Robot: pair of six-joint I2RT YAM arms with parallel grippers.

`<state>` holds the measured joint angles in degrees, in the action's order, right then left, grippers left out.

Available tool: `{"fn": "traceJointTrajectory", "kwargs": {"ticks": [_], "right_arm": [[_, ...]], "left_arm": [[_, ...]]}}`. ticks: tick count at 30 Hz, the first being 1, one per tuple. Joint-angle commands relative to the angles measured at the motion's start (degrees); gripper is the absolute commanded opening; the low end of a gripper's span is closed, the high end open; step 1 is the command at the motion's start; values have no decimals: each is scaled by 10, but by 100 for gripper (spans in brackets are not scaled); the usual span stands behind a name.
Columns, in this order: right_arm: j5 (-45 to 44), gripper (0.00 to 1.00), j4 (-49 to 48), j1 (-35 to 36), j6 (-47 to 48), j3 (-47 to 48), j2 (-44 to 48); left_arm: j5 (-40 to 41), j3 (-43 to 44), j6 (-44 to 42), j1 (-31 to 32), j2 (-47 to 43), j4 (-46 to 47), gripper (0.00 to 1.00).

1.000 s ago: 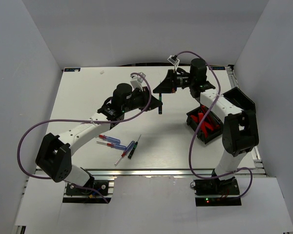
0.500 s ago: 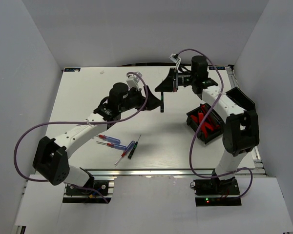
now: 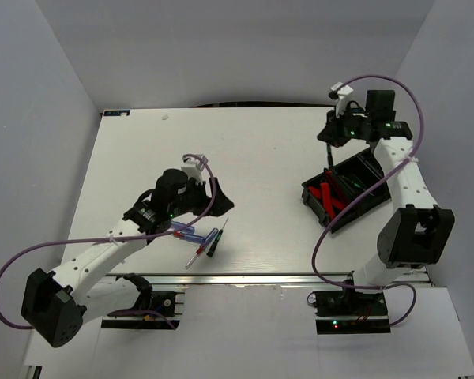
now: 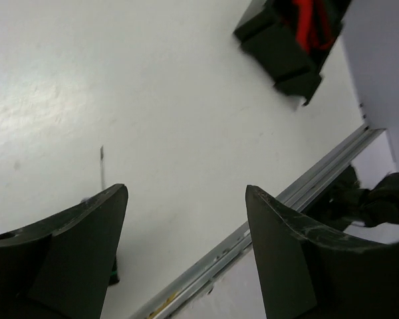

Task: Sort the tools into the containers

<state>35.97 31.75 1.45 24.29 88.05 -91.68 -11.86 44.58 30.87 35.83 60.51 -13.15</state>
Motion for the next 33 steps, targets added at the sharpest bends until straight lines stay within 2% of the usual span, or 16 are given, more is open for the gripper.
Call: {"fn": "traceJointTrajectory", "kwargs": {"ticks": [1, 9, 17, 18, 19, 21, 22, 24, 28, 31, 33], "right_arm": [[-115, 0, 62, -44, 116, -23, 22], [-195, 0, 24, -89, 157, -54, -19], [-204, 0, -8, -106, 157, -59, -85], [-205, 4, -8, -108, 158, -56, -90], [-206, 18, -11, -109, 158, -55, -97], [-202, 29, -9, -113, 156, -52, -103], [-201, 38, -10, -115, 155, -49, -104], [-196, 43, -6, -118, 155, -45, -106], [-177, 44, 1, -122, 144, -22, -104], [-126, 48, 40, -122, 147, 13, -94], [-31, 52, 94, -123, 201, 44, -95]], "left_arm": [[25, -26, 0, -2, -37, -54, 82], [22, -59, 2, -2, -37, -63, 82], [20, -66, 2, -2, -15, -76, 81], [20, -66, 2, -2, -7, -77, 81], [20, -67, 2, -2, -3, -79, 80], [19, -68, 4, -2, 4, -82, 79], [18, -68, 4, -2, 13, -82, 78], [16, -67, 4, -2, 22, -86, 76], [15, -56, 0, -2, 59, -96, 73], [18, -42, -6, -1, 85, -105, 70], [26, -29, -13, 2, 98, -111, 68]]}}
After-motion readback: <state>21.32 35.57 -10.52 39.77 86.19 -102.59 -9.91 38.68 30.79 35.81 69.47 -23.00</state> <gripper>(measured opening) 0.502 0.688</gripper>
